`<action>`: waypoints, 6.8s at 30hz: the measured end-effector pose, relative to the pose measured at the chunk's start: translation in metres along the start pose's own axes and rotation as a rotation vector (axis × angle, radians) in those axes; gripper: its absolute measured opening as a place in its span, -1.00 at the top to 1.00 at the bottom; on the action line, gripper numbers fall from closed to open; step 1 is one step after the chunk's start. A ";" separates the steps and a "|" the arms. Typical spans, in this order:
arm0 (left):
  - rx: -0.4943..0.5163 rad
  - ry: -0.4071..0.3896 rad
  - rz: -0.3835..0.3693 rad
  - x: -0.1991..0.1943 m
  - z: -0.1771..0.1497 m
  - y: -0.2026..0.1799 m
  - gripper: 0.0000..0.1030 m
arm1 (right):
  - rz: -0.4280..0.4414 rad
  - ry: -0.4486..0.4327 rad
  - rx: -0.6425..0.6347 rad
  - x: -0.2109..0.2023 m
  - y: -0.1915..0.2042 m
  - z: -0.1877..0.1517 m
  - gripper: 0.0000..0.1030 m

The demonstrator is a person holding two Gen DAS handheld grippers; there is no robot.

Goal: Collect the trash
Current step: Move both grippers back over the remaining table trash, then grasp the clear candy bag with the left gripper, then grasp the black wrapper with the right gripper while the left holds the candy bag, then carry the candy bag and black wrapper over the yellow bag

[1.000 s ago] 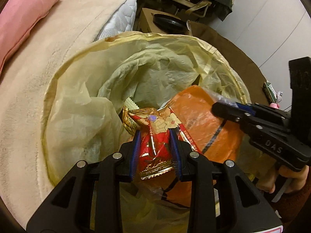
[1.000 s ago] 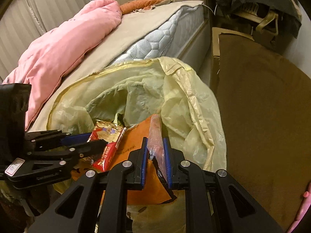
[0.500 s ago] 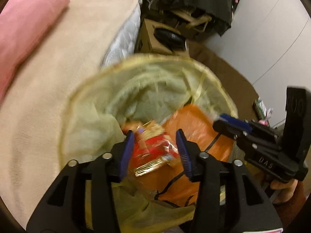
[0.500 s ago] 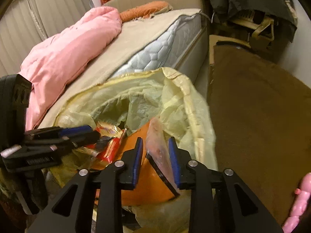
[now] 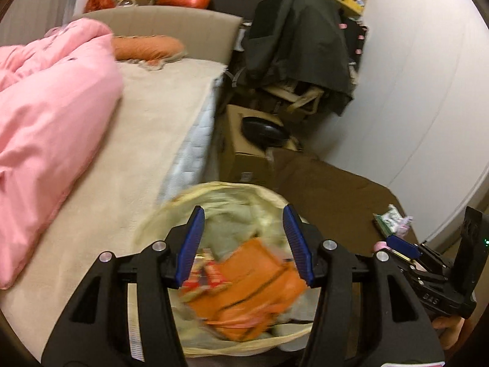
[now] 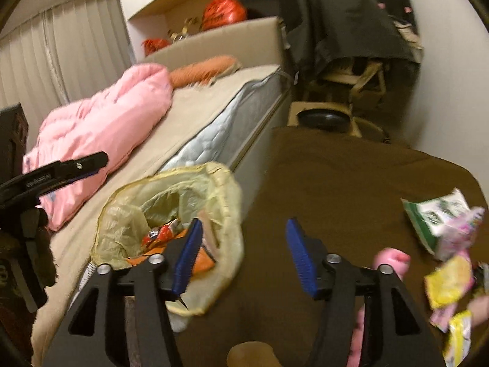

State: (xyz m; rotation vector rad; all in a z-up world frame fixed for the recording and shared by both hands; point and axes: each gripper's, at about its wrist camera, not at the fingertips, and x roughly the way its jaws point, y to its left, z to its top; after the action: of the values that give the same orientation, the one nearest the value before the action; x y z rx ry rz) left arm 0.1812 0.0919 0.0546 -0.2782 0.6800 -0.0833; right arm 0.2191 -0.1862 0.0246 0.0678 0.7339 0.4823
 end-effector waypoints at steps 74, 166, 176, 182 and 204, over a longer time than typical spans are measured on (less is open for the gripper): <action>0.257 0.327 -0.283 0.101 -0.092 -0.234 0.71 | -0.338 0.074 0.188 -0.100 -0.286 -0.034 0.06; 0.117 0.349 -0.347 0.094 -0.093 -0.145 0.71 | -0.330 0.064 0.211 -0.092 -0.147 -0.073 0.84; 0.152 0.364 -0.297 0.091 -0.101 -0.152 0.71 | -0.316 0.115 0.219 -0.068 -0.155 -0.104 0.05; 0.157 0.375 -0.277 0.090 -0.108 -0.150 0.71 | -0.342 0.134 0.220 -0.068 -0.158 -0.121 0.05; 0.189 0.235 -0.276 0.044 -0.079 -0.155 0.71 | -0.191 -0.042 0.121 -0.117 -0.110 -0.074 0.48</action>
State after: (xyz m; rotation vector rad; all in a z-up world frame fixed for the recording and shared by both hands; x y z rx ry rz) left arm 0.1681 -0.0819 0.0126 -0.1795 0.8580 -0.4471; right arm 0.1391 -0.3437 0.0182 0.1195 0.7201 0.2536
